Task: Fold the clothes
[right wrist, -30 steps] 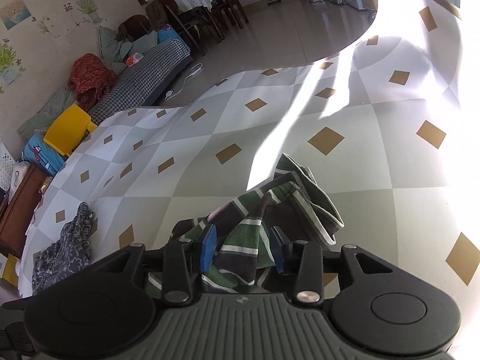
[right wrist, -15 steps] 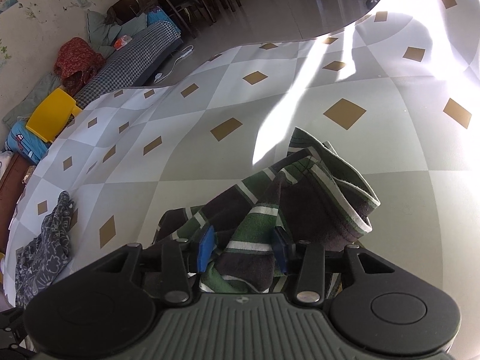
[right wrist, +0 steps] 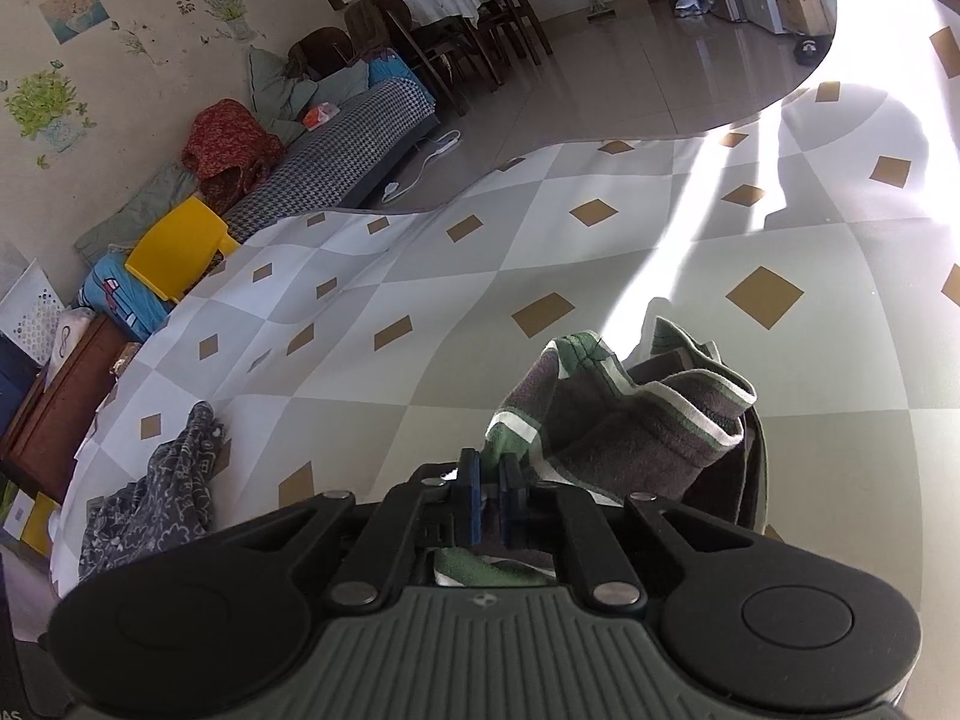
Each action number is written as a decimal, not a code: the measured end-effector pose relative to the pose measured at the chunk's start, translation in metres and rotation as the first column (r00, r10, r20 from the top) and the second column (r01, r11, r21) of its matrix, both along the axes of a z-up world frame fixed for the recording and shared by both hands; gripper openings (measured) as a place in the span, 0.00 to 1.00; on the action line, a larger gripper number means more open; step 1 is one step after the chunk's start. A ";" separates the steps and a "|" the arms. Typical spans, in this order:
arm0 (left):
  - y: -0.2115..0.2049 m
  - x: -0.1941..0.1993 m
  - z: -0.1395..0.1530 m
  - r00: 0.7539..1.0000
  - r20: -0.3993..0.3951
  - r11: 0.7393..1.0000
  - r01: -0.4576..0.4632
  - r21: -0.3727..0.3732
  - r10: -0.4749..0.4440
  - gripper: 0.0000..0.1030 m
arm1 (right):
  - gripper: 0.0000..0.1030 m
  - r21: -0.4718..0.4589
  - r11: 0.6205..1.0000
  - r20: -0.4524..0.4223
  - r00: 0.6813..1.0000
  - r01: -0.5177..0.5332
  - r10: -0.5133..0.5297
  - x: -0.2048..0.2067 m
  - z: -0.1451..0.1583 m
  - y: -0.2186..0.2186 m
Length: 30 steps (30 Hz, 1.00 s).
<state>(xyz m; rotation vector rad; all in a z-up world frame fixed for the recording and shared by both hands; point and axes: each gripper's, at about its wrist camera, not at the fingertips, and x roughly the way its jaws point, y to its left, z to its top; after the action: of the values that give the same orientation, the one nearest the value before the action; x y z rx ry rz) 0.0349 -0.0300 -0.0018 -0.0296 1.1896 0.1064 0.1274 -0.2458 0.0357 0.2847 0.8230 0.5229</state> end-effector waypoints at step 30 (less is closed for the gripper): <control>0.020 -0.013 0.004 0.999 0.011 0.999 -0.044 0.007 0.044 1.00 | 0.15 -0.066 0.941 -0.024 0.943 -0.332 0.331 -0.060 0.013 0.013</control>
<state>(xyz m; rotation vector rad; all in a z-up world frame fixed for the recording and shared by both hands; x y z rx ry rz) 0.0222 -0.0098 0.0023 -0.0502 1.1783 0.1489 0.0671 -0.2331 0.0491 0.0836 0.9051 0.8072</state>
